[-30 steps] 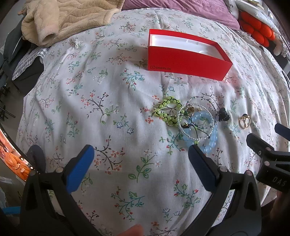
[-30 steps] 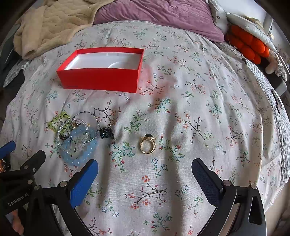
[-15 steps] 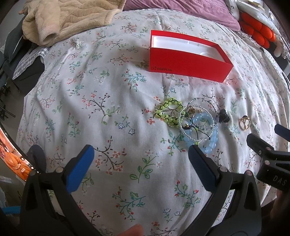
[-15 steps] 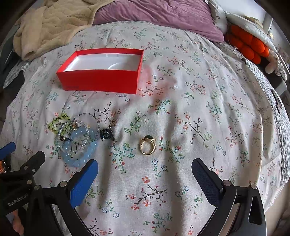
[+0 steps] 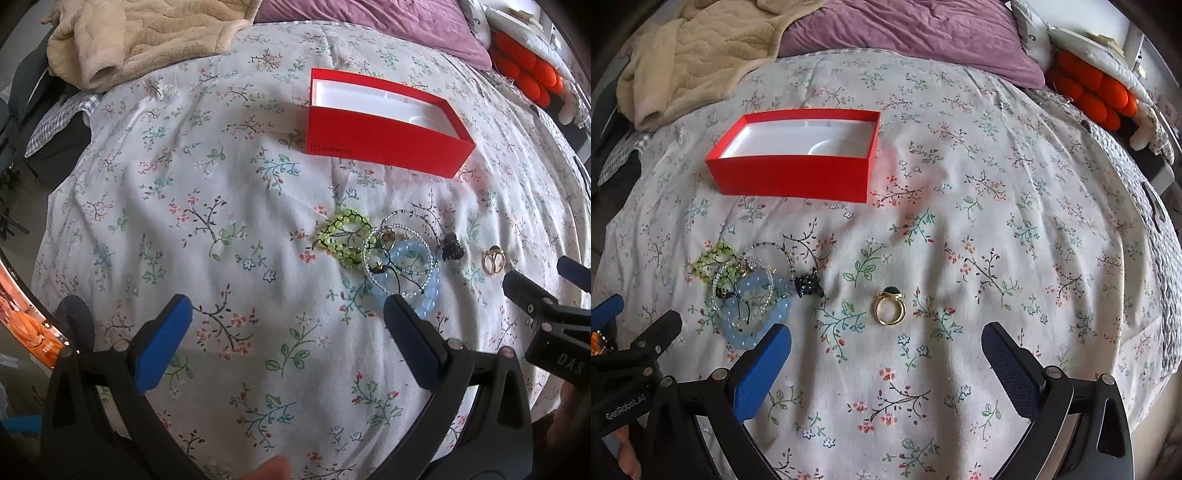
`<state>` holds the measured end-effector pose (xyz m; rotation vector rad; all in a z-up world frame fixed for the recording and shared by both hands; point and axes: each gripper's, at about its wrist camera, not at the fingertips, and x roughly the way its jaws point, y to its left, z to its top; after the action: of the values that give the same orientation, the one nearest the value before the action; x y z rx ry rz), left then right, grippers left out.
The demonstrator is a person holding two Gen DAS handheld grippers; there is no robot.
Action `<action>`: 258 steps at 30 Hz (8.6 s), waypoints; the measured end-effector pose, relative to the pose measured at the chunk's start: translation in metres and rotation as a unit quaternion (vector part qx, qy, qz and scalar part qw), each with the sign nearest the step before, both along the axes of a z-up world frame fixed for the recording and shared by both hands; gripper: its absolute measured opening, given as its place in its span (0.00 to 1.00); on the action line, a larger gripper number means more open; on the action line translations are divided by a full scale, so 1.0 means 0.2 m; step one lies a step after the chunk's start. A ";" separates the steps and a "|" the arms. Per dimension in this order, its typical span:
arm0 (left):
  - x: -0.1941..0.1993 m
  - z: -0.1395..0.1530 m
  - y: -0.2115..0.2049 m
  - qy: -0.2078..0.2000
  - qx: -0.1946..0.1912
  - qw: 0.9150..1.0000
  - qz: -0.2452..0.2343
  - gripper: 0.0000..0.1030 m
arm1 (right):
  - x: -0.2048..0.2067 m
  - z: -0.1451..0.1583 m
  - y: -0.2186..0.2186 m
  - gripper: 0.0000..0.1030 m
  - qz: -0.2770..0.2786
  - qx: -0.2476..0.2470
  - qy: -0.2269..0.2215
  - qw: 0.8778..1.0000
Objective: Organize jewelry
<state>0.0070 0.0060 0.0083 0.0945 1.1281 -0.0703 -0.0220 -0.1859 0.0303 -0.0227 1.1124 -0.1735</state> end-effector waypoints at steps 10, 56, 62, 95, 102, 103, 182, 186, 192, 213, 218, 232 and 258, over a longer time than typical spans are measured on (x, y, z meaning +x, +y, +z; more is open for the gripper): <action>0.06 0.00 -0.03 0.018 0.015 1.000 -0.010 1.00 | 0.03 0.03 -0.03 1.00 0.006 0.008 0.012 1.000; 0.47 -0.10 -0.11 0.085 -0.080 0.991 -0.071 0.00 | 0.43 -0.12 -0.03 0.69 0.043 0.154 0.087 0.983; 0.47 -0.09 -0.05 0.087 -0.099 0.988 -0.075 0.00 | 0.47 -0.19 0.05 0.55 0.053 0.157 0.104 0.981; 0.48 -0.18 -0.16 0.119 -0.086 0.986 -0.076 0.09 | 0.49 -0.20 0.09 0.15 0.067 0.159 0.106 0.979; 0.46 -0.10 -0.06 0.092 -0.097 0.990 -0.054 0.08 | 0.51 -0.23 0.06 0.30 0.055 0.159 0.114 0.979; 0.46 -0.09 -0.05 0.089 -0.098 0.990 -0.054 0.08 | 0.51 -0.23 0.06 0.45 0.053 0.159 0.113 0.979; 0.85 0.08 -0.14 -0.055 -0.194 0.980 0.007 0.08 | 0.76 0.15 0.00 0.04 0.029 0.213 -0.090 0.972; 0.84 0.08 -0.15 -0.056 -0.186 0.981 0.005 0.08 | 0.76 0.09 -0.07 0.04 0.005 0.179 -0.079 0.981; 0.83 0.11 -0.14 -0.056 -0.174 0.983 0.004 0.14 | 0.73 0.09 -0.13 0.06 -0.001 0.178 -0.071 0.981; 0.53 0.17 -0.08 0.006 -0.091 0.996 -0.002 0.78 | 0.42 0.21 -0.13 0.63 0.018 0.129 -0.025 0.991; 0.47 0.12 -0.06 0.038 -0.093 0.995 0.000 0.79 | 0.34 0.19 -0.15 0.72 0.015 0.117 -0.011 0.993; 0.35 0.03 -0.06 0.080 -0.054 0.995 -0.031 0.86 | 0.22 0.04 -0.18 0.80 0.020 0.089 0.054 0.994; 0.42 -0.12 -0.10 0.143 -0.161 0.976 -0.023 0.46 | 0.21 -0.07 -0.17 0.80 0.022 0.086 0.092 0.992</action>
<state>0.0919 -0.0147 -0.0161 -0.1836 1.3877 -0.3156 0.0210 -0.2206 0.0170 0.0918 1.3065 -0.0354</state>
